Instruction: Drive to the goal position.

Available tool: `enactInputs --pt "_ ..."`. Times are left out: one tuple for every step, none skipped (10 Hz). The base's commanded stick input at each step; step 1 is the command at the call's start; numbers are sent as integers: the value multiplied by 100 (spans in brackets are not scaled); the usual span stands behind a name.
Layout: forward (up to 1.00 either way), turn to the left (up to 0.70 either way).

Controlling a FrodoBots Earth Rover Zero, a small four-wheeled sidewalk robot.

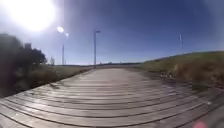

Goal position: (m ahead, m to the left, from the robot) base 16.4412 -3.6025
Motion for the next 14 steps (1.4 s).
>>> enactInputs --pt "100 0" --pt "100 0" --pt "100 0" --pt "100 0" --pt "100 0" --pt "100 0" --pt "100 0" --pt "100 0" --pt "100 0" --pt "100 0" --pt "100 0" --pt "100 0" --pt "100 0" --pt "100 0"
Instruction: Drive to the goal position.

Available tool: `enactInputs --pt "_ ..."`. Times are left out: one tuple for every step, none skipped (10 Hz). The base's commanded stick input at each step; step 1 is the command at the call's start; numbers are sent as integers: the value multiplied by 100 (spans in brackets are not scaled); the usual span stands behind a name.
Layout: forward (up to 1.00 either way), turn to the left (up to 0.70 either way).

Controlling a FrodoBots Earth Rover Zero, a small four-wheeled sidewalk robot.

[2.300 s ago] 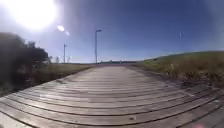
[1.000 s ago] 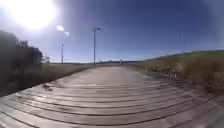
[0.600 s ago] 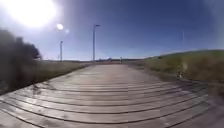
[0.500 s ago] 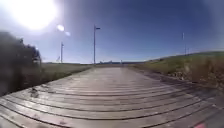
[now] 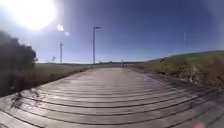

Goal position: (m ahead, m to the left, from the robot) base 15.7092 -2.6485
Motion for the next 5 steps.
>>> enactInputs --pt "100 0" --pt "100 0" --pt "100 0" --pt "100 18" --pt "100 39"
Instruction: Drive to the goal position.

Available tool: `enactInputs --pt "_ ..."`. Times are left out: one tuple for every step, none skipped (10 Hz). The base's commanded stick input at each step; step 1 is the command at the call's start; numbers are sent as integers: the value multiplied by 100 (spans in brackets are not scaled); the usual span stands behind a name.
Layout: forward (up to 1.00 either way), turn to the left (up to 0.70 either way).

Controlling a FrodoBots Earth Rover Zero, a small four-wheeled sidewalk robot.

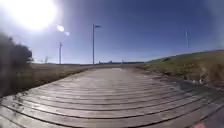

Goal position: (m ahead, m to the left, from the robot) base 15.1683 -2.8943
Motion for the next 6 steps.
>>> enactInputs --pt "100 32" --pt "100 26" --pt "100 0" --pt "100 0" --pt "100 0" --pt "100 0"
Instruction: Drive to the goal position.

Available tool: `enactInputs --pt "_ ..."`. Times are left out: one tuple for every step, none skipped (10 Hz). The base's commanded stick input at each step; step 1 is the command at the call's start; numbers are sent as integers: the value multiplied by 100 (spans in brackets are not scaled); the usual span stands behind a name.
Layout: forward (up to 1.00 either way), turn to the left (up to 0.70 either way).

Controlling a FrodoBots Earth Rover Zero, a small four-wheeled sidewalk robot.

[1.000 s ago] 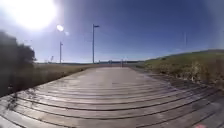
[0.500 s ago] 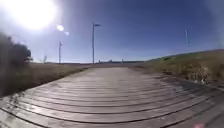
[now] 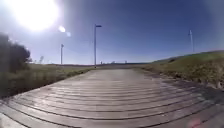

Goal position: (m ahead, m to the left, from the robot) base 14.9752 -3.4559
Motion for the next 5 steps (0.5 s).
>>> enactInputs --pt "100 0" --pt "100 0" --pt "100 0" --pt "100 0" --pt "100 0"
